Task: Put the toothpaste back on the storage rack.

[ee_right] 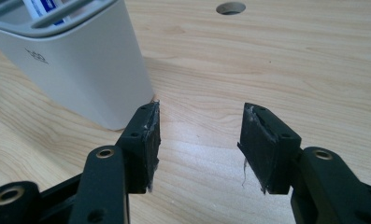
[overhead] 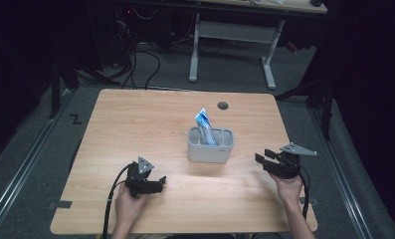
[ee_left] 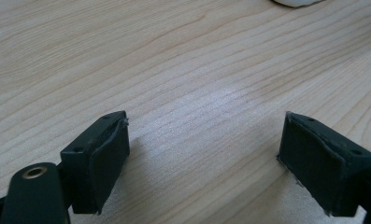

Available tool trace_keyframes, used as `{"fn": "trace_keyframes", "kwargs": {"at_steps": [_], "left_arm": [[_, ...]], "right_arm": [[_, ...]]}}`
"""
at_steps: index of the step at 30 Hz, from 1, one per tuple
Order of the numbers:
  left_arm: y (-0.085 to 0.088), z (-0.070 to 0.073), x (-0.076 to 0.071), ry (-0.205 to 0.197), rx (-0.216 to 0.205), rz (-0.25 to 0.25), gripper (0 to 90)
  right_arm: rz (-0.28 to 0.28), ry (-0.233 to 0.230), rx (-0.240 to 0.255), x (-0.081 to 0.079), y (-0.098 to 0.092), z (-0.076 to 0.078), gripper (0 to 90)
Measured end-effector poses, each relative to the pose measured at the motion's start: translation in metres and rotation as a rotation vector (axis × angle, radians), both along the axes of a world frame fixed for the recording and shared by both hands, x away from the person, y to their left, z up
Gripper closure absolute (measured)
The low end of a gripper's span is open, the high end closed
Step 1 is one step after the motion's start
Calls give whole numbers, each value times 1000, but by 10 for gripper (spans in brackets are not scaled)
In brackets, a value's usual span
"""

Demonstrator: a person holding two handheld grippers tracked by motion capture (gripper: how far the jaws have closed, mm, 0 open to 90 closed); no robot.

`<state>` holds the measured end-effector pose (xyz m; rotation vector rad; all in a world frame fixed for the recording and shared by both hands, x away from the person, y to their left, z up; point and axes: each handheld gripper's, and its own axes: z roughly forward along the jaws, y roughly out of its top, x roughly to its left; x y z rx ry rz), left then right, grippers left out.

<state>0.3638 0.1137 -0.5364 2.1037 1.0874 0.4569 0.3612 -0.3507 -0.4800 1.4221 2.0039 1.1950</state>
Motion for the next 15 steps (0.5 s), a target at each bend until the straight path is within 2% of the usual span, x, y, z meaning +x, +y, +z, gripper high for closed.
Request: {"fn": "trace_keyframes", "kwargs": {"at_steps": [8, 12, 15], "left_arm": [[0, 0, 0, 0, 0, 0, 164], [0, 0, 0, 0, 0, 0, 164], [0, 0, 0, -1, -1, 1, 164]], "right_arm": [[-7, 18, -20, 3, 1, -9, 475], [3, 5, -36, 5, 4, -11, 472], [6, 19, -42, 7, 7, -14, 471]]}}
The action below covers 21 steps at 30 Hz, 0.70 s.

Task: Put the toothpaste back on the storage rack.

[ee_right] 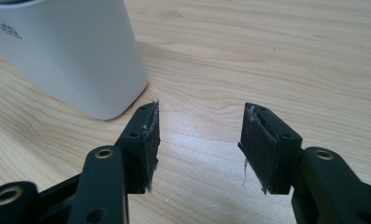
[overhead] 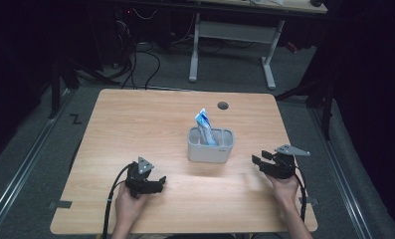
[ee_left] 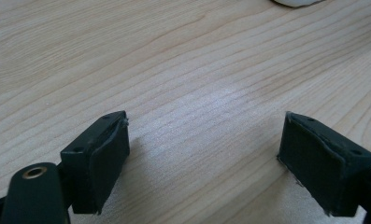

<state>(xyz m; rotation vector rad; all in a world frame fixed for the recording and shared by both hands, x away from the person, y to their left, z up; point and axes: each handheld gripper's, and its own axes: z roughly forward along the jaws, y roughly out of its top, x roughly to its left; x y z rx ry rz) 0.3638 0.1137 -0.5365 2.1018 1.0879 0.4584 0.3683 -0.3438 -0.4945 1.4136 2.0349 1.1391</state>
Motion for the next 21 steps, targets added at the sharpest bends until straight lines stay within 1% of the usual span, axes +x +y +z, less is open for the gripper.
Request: {"fn": "trace_keyframes", "kwargs": {"at_steps": [3, 8, 14, 16, 21], "left_arm": [[0, 0, 0, 0, 0, 0, 164], [0, 0, 0, 2, 0, -1, 164], [0, 0, 0, 1, 1, 1, 164], [0, 0, 0, 0, 0, 0, 164], [0, 0, 0, 0, 0, 0, 164]], "right_arm": [[2, 6, -10, 2, 3, -3, 471], [2, 2, -30, 6, 7, -8, 459], [-3, 23, -58, 11, 10, -15, 450], [-4, 24, -77, 12, 10, -17, 449], [-8, 33, -97, 15, 13, -22, 446]]}}
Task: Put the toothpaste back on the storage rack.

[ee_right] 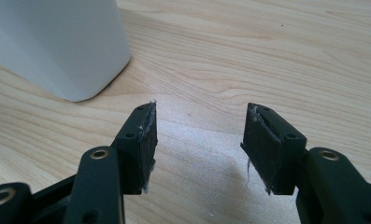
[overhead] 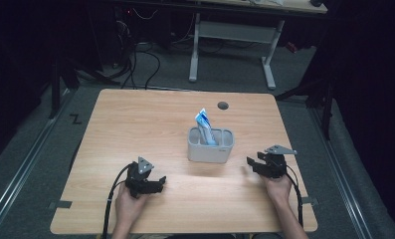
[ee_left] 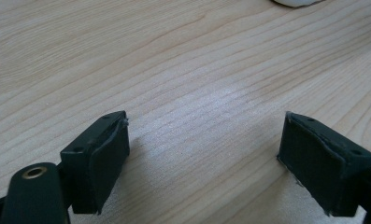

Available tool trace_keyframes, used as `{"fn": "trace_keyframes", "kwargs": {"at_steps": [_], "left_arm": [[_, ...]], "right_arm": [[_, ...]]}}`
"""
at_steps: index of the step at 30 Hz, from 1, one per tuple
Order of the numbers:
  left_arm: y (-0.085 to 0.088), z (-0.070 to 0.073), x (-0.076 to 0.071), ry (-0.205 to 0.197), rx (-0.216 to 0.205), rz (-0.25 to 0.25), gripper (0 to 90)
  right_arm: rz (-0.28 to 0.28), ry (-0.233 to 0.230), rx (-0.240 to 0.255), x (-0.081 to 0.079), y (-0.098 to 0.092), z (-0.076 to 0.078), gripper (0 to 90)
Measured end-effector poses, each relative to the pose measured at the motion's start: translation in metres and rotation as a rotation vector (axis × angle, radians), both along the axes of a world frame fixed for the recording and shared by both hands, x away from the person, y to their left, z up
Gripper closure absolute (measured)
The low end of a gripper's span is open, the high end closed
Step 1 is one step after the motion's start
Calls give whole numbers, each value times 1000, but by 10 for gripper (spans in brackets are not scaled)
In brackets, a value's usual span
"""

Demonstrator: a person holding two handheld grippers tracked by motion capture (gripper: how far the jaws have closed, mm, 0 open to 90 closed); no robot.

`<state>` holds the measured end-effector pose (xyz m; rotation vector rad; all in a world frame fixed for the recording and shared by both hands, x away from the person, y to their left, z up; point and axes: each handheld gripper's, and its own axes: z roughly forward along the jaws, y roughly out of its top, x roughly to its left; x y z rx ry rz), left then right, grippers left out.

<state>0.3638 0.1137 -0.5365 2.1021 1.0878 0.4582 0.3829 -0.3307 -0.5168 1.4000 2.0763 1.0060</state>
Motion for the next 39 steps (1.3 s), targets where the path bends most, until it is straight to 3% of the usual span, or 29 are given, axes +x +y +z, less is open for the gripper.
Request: {"fn": "trace_keyframes", "kwargs": {"at_steps": [21, 39], "left_arm": [[0, 0, 0, 0, -1, 0, 164], [0, 0, 0, 0, -4, 6, 165]], "right_arm": [[1, 24, -84, 3, 14, -14, 426], [-7, 37, -77, 2, 15, -14, 380]]}}
